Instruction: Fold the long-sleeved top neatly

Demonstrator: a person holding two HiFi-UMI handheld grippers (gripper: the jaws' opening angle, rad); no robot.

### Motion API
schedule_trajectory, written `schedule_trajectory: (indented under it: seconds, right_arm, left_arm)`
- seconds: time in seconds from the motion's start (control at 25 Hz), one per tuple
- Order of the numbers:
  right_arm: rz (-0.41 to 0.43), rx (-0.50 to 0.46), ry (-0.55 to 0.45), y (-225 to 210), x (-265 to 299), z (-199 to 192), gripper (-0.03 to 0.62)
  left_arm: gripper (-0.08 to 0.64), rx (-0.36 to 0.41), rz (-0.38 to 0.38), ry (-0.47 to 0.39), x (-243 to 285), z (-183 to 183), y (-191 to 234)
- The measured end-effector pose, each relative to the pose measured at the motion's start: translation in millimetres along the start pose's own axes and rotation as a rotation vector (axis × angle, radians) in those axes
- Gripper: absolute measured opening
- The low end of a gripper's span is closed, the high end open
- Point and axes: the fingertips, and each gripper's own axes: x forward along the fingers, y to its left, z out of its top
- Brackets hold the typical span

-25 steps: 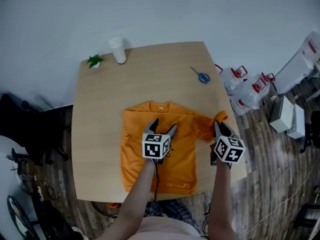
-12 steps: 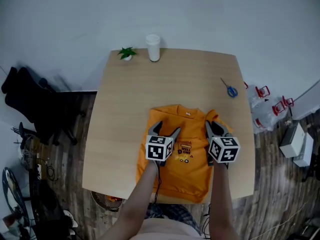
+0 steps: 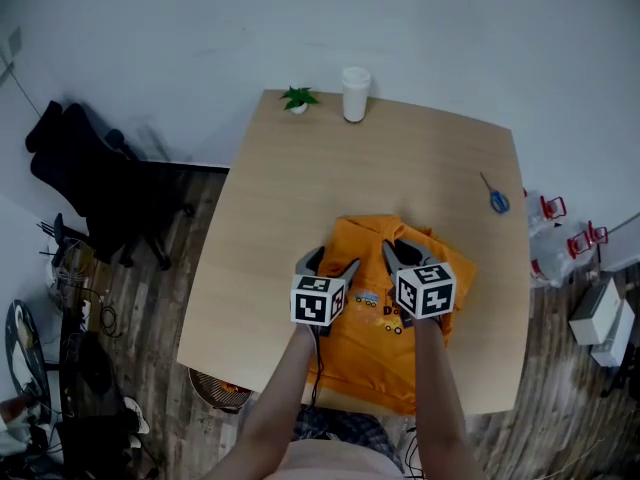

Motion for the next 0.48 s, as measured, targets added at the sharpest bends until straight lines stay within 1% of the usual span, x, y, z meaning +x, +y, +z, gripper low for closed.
schedule_trajectory:
  seconds: [0.12,0.24,0.36,0.48]
  right_arm:
    - [0.05,-0.021,0.054,20.4,25.3,-16.1,0.054]
    - [0.08,-0.037,0.11,35.9,46.8,-37.3,0.054]
    - [0.086,-0.037,0.151,42.9,62.8,-55.1,0.055]
    - [0.072,-0.015,0.167,41.2,71.8,-64.7,0.059]
  left_arm:
    - [0.341,-0.015,0.022,0.004,-5.6,-5.4,16.1]
    - [0.341,-0.029,0.044,0.011,-11.8,-11.8,32.3]
    - [0.341,-0.042,0.065,0.018,-16.9,-18.2,47.7]
    - [0.341,-0.052,0.078,0.024,-20.3,-22.8,56.3]
